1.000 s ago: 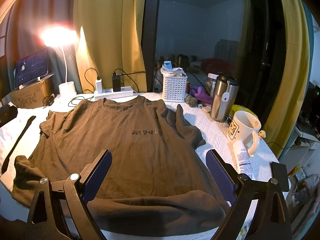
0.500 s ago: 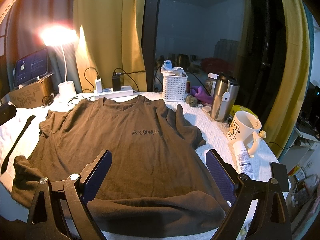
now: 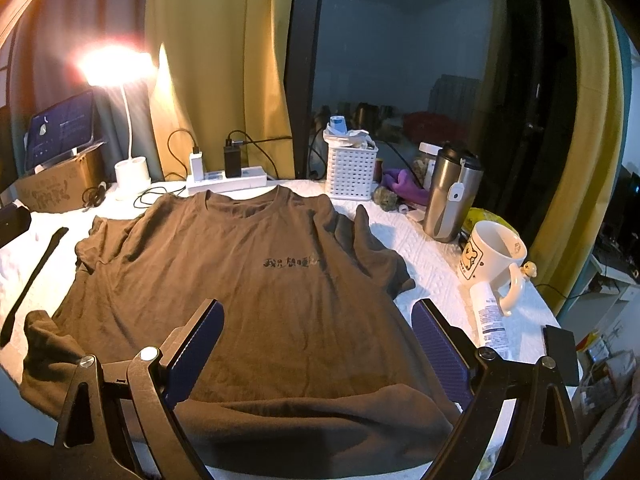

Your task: Fold small clothes

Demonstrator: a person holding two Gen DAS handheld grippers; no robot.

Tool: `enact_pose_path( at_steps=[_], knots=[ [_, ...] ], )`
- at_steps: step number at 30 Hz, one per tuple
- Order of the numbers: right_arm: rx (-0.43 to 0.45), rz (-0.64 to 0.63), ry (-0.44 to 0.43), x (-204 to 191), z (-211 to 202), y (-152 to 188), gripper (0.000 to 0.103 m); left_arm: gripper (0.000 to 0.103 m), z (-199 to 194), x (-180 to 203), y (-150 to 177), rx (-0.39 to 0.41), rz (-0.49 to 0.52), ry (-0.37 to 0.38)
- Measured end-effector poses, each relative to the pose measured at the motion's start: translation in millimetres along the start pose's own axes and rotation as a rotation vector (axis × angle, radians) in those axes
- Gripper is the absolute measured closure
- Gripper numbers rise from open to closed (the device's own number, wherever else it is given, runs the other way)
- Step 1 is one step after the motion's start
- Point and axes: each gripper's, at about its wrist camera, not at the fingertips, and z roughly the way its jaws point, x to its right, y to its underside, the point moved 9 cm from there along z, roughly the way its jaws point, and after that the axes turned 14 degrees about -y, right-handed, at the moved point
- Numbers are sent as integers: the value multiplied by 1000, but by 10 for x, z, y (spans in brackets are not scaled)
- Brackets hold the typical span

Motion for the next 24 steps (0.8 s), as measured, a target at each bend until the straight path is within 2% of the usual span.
enact_pose_path(
  at_steps=[11, 24],
  knots=[
    [-57, 25, 9, 164, 306, -21, 7, 0, 327, 50, -21, -53, 20, -6],
    [-117, 73, 68, 818, 896, -215, 7, 0, 961, 89, -78, -122, 53, -43]
  ],
)
